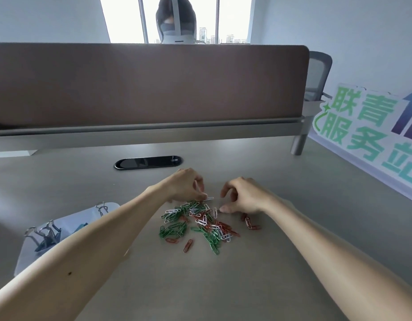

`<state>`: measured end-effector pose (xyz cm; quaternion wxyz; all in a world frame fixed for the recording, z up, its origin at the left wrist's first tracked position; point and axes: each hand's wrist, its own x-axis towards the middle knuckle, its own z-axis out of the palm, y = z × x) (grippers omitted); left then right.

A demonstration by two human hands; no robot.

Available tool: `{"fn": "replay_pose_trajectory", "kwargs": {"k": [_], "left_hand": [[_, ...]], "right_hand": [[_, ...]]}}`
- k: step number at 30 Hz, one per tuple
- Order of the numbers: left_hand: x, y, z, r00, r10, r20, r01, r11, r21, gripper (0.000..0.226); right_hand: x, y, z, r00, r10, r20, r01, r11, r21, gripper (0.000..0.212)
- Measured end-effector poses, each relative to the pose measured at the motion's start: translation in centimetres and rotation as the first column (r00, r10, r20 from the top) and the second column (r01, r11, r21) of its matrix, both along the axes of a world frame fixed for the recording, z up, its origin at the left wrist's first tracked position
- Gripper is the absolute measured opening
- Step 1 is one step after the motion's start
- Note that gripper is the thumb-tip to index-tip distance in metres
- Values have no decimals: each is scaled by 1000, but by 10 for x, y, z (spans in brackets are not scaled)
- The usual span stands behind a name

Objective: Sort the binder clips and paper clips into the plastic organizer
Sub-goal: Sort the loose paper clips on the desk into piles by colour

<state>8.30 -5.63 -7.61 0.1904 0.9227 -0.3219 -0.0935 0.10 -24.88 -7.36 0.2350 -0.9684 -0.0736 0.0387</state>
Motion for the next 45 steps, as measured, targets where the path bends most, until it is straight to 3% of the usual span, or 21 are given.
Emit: {"fn": "replay_pose_trajectory", "kwargs": {"k": [6, 11, 22, 28, 34, 37, 39, 45], "left_hand": [[-22, -19, 6, 997, -47, 62, 54, 992, -111, 16], [-45, -48, 10, 985, -171, 13, 171, 985, -22, 30], [-63, -60, 10, 986, -166, -3, 166, 985, -38, 22], [-61, -66, 9, 987, -155, -29, 155, 988, -21, 17], [-63, -71, 8, 984, -174, -39, 173, 985, -19, 18], [-62, -72, 8, 983, -179, -49, 179, 984, -13, 18], [-61, -72, 8, 983, -178, -55, 178, 984, 2, 20], [-57, -67, 8, 980, -163, -110, 166, 986, 19, 28]], "right_hand": [[-13, -43, 7, 992, -123, 7, 123, 990, 63, 21], [-24, -38, -4, 991, -125, 42, 125, 992, 17, 26], [-40, -63, -4, 960, -257, 111, 248, 965, 90, 11], [-51, -57, -5, 995, -97, -33, 97, 995, 6, 53], [-56, -73, 5, 994, -61, -96, 65, 997, 34, 41], [-56, -65, 4, 989, -142, -37, 145, 983, 109, 27], [-54, -55, 0, 979, -206, 10, 202, 966, 159, 30], [-52, -51, -6, 980, -195, 48, 193, 980, 46, 27]]}}
